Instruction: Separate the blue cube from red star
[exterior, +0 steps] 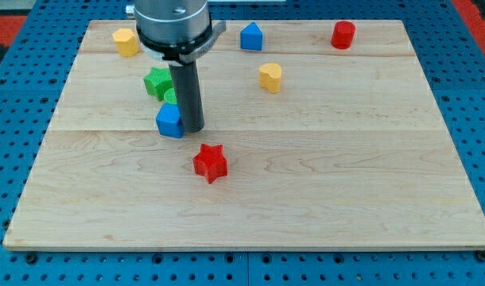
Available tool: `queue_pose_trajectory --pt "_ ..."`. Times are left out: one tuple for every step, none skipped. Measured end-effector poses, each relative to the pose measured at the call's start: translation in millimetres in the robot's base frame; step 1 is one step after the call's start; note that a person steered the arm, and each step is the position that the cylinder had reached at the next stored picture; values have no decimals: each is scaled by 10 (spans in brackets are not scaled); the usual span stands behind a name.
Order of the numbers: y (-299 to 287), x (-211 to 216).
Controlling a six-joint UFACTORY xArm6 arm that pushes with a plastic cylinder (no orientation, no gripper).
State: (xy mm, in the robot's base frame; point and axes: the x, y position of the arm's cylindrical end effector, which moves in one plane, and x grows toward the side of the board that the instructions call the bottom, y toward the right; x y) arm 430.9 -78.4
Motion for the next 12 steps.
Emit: queue_pose_trajectory --pt "-458 -33" --pt "-716 77" --pt "-805 234" --pt "-1007 302" --pt "-1138 293" --pt "-1055 294" --pt "-962 136" --pt "-937 10" --pt "-1146 8" --pt "-1082 6" --pt "-907 -192" --pt "-1042 -398"
